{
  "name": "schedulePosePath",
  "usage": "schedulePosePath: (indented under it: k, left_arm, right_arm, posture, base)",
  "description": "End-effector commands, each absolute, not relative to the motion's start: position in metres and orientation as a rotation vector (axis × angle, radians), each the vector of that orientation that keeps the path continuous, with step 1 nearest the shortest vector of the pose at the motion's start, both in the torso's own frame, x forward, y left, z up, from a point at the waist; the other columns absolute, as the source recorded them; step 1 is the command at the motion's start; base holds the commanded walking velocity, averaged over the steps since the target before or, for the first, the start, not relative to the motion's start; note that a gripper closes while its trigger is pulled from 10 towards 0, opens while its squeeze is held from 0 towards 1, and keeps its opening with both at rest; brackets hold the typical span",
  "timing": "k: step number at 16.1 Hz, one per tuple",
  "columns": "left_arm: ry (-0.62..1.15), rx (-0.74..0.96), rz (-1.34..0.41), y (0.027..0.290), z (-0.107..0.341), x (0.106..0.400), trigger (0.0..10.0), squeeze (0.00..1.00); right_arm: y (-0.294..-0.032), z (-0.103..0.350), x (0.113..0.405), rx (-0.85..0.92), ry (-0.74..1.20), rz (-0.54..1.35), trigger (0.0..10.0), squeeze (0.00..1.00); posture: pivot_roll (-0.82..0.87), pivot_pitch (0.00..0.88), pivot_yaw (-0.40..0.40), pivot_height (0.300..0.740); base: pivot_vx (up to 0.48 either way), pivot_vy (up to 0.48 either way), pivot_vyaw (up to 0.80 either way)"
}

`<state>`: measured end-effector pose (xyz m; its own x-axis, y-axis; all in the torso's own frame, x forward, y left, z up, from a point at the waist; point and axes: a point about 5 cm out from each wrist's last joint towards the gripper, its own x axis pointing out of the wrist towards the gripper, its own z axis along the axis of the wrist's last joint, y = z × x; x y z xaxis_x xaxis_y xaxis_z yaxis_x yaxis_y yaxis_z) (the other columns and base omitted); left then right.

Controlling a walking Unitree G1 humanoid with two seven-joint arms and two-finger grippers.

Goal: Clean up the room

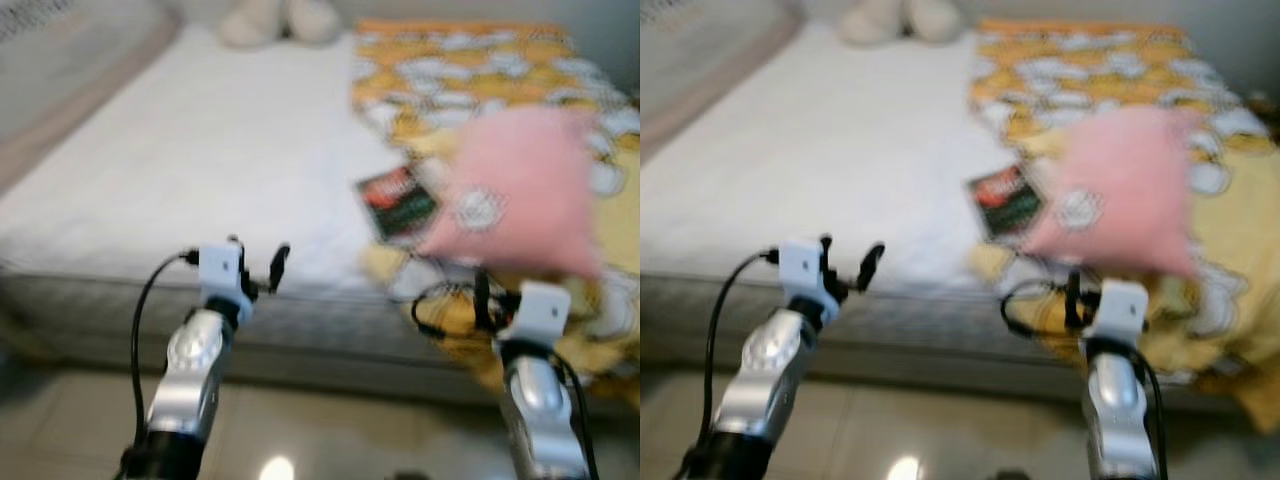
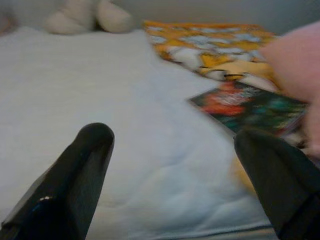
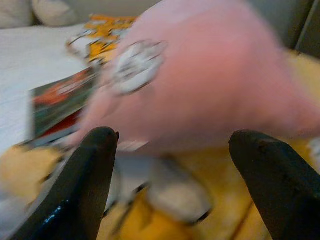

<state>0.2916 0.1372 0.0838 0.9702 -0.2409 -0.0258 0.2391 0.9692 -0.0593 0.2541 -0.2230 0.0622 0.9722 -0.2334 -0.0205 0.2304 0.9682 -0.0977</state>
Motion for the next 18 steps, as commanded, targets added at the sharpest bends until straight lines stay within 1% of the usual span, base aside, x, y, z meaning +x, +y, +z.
schedulePosePath:
  k: [1, 4, 8, 10, 11, 12, 13, 15, 16, 18]
  left_arm:
    - [0.007, -0.055, -0.267, 0.133, 0.090, 0.294, 10.0, 0.00]
    - [-0.012, -0.068, -0.275, 0.130, 0.096, 0.298, 10.0, 0.00]
    - [-0.049, -0.078, -0.332, 0.121, 0.101, 0.294, 10.0, 0.00]
    - [-0.065, -0.081, -0.359, 0.116, 0.105, 0.294, 10.0, 0.00]
    - [-0.067, -0.086, -0.364, 0.114, 0.106, 0.295, 10.0, 0.00]
    - [-0.065, -0.090, -0.365, 0.113, 0.107, 0.296, 10.0, 0.00]
    - [-0.046, -0.100, -0.372, 0.112, 0.104, 0.298, 10.0, 0.00]
    - [-0.032, -0.102, -0.374, 0.112, 0.103, 0.299, 10.0, 0.00]
    - [0.047, -0.142, -0.354, 0.116, 0.096, 0.311, 10.0, 0.00]
    - [0.084, -0.134, -0.354, 0.119, 0.095, 0.322, 10.0, 0.00]
  right_arm:
    - [-0.219, 0.077, 0.260, -0.130, -0.031, -0.214, 10.0, 0.00]
    - [-0.218, 0.085, 0.263, -0.122, -0.057, -0.217, 10.0, 0.00]
    - [-0.219, 0.098, 0.262, -0.148, -0.113, -0.245, 10.0, 0.00]
    - [-0.228, 0.127, 0.267, -0.223, -0.222, -0.289, 10.0, 0.00]
    - [-0.233, 0.132, 0.271, -0.210, -0.225, -0.298, 10.0, 0.00]
    - [-0.236, 0.132, 0.273, -0.196, -0.215, -0.302, 10.0, 0.00]
    - [-0.234, 0.121, 0.276, -0.154, -0.147, -0.269, 10.0, 0.00]
    - [-0.232, 0.118, 0.276, -0.135, -0.124, -0.254, 10.0, 0.00]
    - [-0.231, 0.107, 0.277, -0.056, -0.055, -0.251, 10.0, 0.00]
    - [-0.233, 0.102, 0.277, -0.011, -0.019, -0.266, 10.0, 0.00]
  posture:
    - [-0.11, 0.000, 0.054, 0.724]
    - [-0.12, 0.000, 0.059, 0.724]
    - [-0.13, 0.000, 0.058, 0.724]
    - [-0.14, 0.000, 0.060, 0.724]
    - [-0.14, 0.000, 0.060, 0.724]
    - [-0.14, 0.000, 0.061, 0.724]
    - [-0.14, 0.000, 0.062, 0.724]
    - [-0.14, 0.000, 0.060, 0.724]
    - [-0.13, 0.000, 0.053, 0.724]
    - [-0.13, 0.000, 0.054, 0.724]
  base:
    - [0.341, -0.334, 0.00]
    - [0.344, -0.331, 0.00]
    - [0.330, -0.345, 0.00]
    - [0.319, -0.356, 0.00]
    - [0.319, -0.356, 0.00]
    - [0.322, -0.352, 0.00]
    - [0.334, -0.341, 0.00]
    - [0.338, -0.338, 0.00]
    - [0.000, 0.000, 0.00]
    - [0.000, 0.000, 0.00]
